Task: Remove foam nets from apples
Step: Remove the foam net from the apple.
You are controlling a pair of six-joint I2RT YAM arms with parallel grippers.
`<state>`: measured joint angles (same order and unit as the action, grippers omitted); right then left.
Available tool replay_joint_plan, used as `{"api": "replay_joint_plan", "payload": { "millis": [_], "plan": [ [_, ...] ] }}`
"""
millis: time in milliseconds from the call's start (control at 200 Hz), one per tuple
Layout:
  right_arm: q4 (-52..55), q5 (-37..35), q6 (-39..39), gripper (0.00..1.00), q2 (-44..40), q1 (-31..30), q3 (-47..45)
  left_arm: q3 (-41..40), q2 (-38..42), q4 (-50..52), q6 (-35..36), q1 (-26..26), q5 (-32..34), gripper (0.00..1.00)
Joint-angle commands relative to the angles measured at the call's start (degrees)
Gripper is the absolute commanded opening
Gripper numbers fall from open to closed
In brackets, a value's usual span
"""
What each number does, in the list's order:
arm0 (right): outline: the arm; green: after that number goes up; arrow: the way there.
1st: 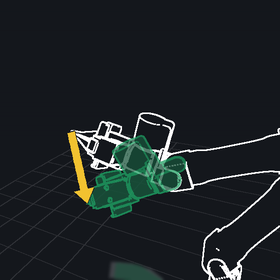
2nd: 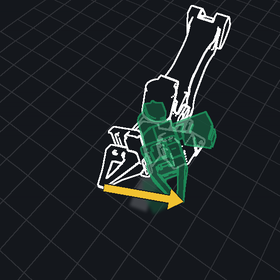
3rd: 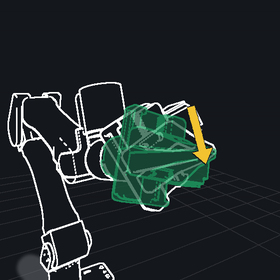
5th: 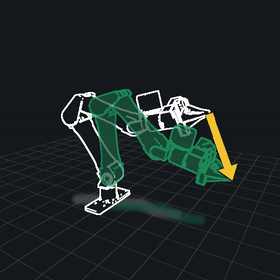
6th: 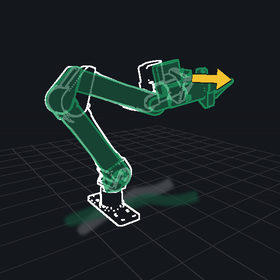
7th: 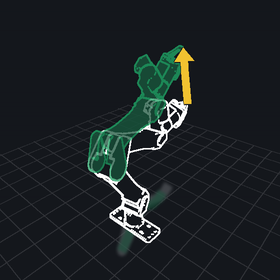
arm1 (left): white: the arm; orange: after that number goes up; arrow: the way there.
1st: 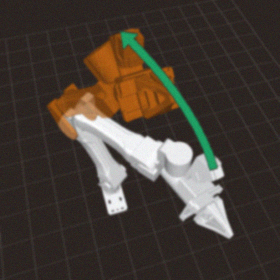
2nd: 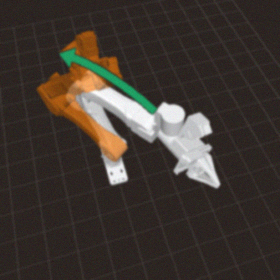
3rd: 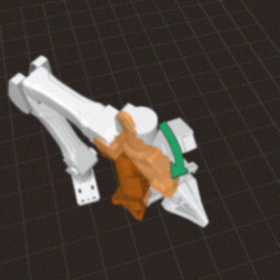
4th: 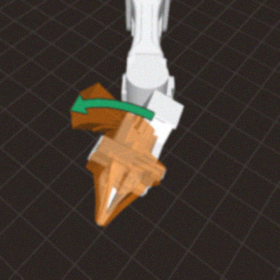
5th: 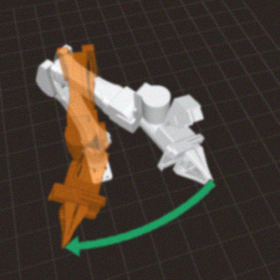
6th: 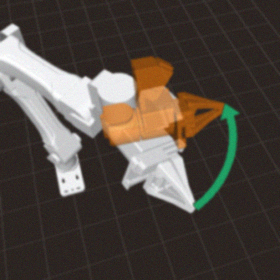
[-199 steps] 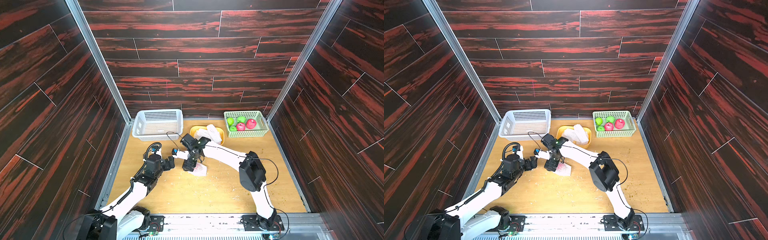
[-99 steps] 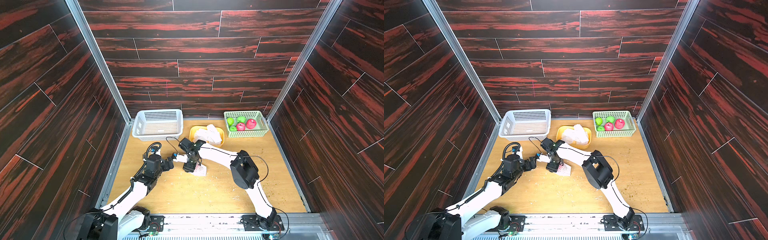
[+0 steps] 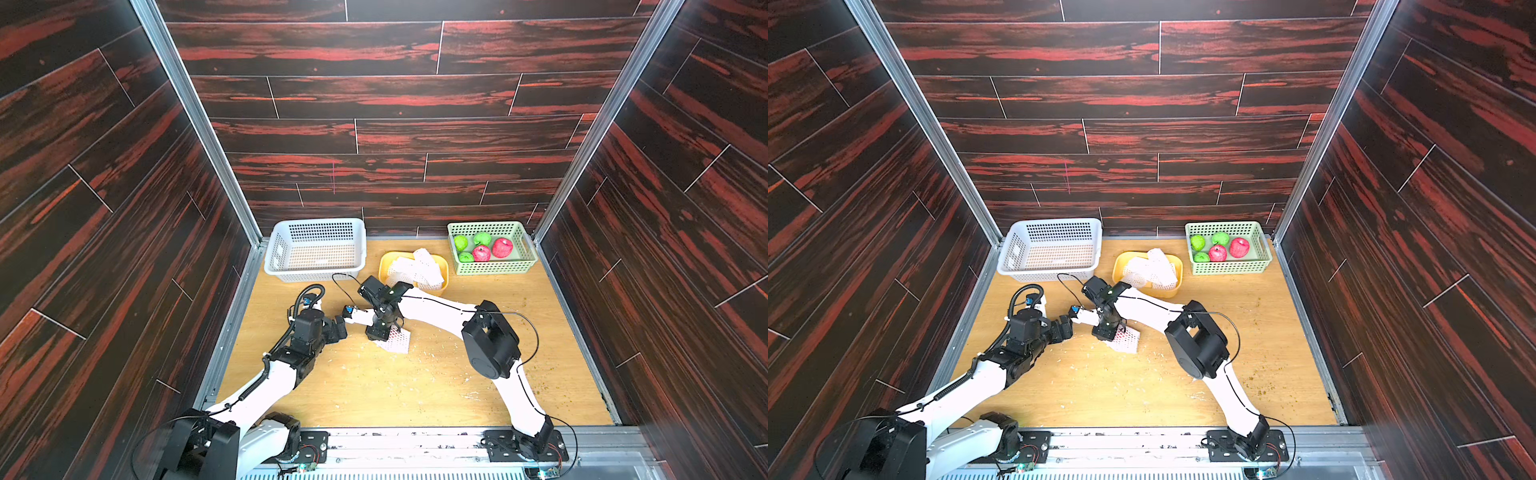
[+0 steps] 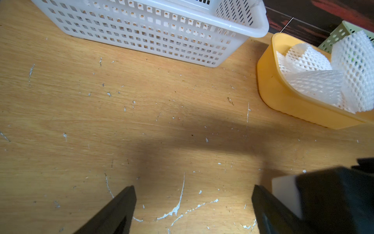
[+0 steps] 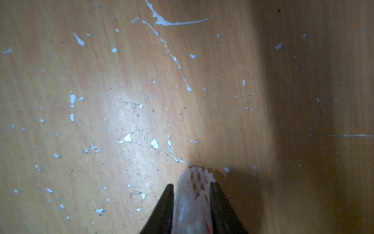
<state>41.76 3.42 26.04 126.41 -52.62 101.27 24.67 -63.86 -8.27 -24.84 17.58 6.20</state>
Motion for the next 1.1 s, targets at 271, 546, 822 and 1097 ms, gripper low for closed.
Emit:
{"api": "replay_joint_plan", "payload": {
  "millis": [271, 546, 822, 1097],
  "plan": [
    [-19.13, 11.87, -4.07, 0.1, -20.14, 5.17, -16.64, 3.45, -1.79, 1.16, 0.69, -0.01, 1.89, 0.94],
    [-65.37, 26.37, -14.71, 0.0, -29.06, 11.94, -45.39, 7.82, -6.19, -0.03, 2.03, -0.01, 0.51, 0.94],
    [-88.69, 18.07, -22.34, 0.0, -27.03, 13.1, -54.56, 11.48, -10.24, -1.51, 3.46, 0.08, -4.57, 0.94],
    [-107.81, 24.07, -38.5, 0.0, -24.81, 19.84, -61.4, 12.22, -11.42, -2.19, 3.53, 0.04, -5.31, 0.94]
  ]
}}
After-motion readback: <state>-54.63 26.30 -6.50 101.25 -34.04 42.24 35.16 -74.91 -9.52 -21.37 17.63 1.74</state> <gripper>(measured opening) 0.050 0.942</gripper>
